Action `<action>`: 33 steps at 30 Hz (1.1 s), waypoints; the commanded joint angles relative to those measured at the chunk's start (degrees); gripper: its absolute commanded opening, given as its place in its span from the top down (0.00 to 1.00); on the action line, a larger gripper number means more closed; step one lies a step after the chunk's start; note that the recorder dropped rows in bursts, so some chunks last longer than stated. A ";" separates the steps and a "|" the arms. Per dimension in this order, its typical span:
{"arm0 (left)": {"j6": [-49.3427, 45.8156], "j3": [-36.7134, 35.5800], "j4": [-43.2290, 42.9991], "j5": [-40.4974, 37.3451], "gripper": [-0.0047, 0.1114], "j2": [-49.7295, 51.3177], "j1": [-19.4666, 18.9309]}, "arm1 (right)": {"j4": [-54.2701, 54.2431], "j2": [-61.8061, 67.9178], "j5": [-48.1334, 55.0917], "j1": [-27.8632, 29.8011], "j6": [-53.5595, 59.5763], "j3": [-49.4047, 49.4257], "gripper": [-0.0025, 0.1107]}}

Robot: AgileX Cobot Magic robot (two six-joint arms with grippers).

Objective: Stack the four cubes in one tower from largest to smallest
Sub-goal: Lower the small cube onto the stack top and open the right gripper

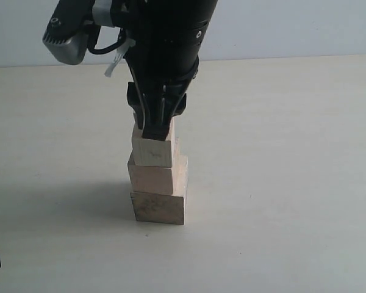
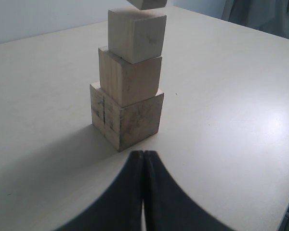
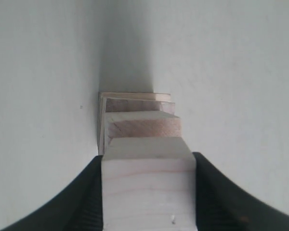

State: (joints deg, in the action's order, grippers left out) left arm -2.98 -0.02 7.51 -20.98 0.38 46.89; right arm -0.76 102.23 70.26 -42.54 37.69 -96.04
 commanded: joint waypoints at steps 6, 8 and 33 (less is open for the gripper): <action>0.10 0.02 0.25 0.53 0.96 -0.38 -0.09 | -0.35 1.02 -0.29 -0.11 -0.54 -0.30 0.98; 0.10 0.02 0.25 0.53 0.96 -0.38 -0.09 | -0.35 1.02 -0.29 -0.11 -0.98 -0.30 0.98; 0.10 0.02 0.25 0.53 0.96 -0.38 -0.09 | -0.38 1.02 -0.29 -0.11 -1.87 -0.30 0.71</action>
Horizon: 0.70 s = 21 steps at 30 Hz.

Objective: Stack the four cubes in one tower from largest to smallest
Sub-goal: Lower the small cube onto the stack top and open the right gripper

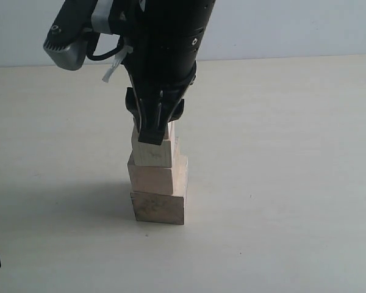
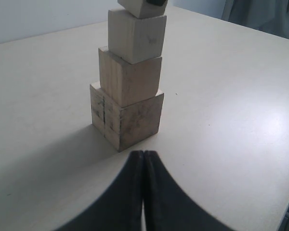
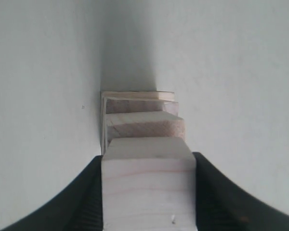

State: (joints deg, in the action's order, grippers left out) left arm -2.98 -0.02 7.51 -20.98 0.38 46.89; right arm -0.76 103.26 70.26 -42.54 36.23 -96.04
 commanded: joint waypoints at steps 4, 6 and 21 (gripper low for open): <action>0.10 0.02 0.25 0.53 0.96 -0.38 -0.09 | -0.38 0.00 -0.29 -0.11 -0.41 -0.30 0.54; 0.10 0.02 0.25 0.53 0.96 -0.38 -0.09 | -0.38 0.00 -0.29 -0.11 -0.41 -0.30 0.50; 0.10 0.02 0.25 0.53 0.96 -0.38 -0.09 | 1.34 -1.10 -0.29 -0.11 0.62 -0.30 0.42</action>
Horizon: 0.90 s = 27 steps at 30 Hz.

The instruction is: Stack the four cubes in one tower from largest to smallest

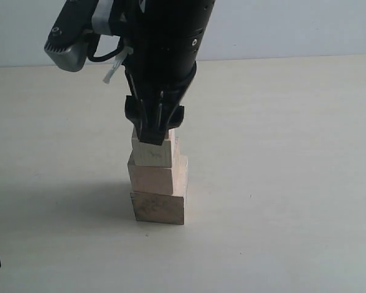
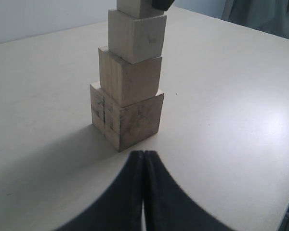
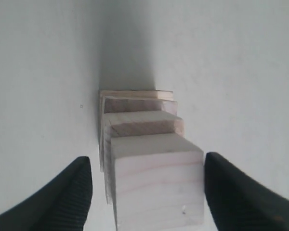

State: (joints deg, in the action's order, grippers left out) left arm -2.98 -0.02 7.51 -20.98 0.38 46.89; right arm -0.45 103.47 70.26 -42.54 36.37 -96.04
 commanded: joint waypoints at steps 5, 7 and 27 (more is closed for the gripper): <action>0.10 0.02 0.25 0.53 0.96 -0.38 -0.09 | 1.87 -2.47 -0.29 -0.11 0.97 -0.30 0.42; 0.10 0.02 0.25 0.53 0.96 -0.38 -0.09 | 1.87 -2.97 -0.29 -0.11 0.97 -0.30 0.42; 0.00 0.02 0.25 0.53 0.96 -0.38 -0.09 | 1.36 -24.93 -0.29 0.17 -11.45 5.82 0.45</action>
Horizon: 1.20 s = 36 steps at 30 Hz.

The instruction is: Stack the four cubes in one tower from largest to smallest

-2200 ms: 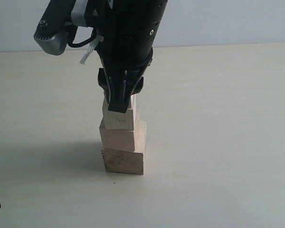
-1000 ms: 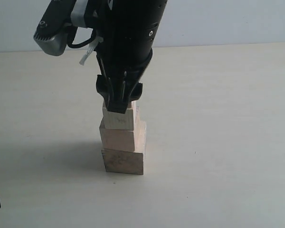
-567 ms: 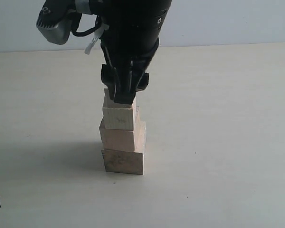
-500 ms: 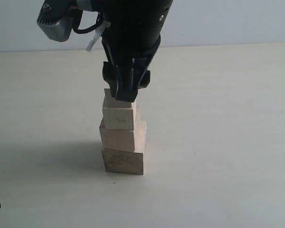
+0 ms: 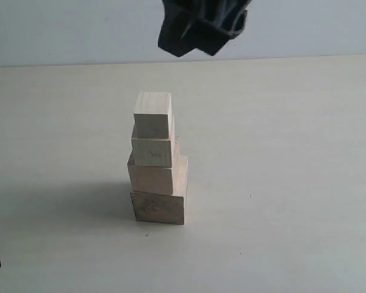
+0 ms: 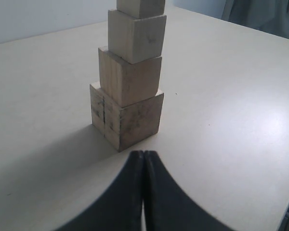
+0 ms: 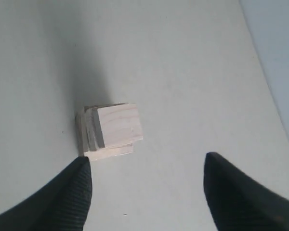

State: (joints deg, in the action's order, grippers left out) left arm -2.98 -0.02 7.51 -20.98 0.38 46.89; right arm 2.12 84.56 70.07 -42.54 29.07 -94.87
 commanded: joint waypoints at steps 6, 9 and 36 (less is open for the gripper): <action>0.11 0.02 0.25 0.53 0.96 -0.38 -0.09 | -2.89 -21.37 -8.09 2.67 -11.00 20.01 0.80; 0.11 0.02 0.25 0.53 0.96 -0.38 -0.09 | -2.57 -29.65 -13.93 3.62 -16.93 29.13 0.98; 0.11 0.02 0.25 0.53 0.96 -0.38 -0.09 | -15.97 -79.81 -54.83 23.63 -24.72 92.80 0.98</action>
State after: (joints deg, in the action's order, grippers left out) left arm -2.98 -0.02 7.51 -20.98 0.38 46.89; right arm -12.45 7.83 15.57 -21.16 1.44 -3.44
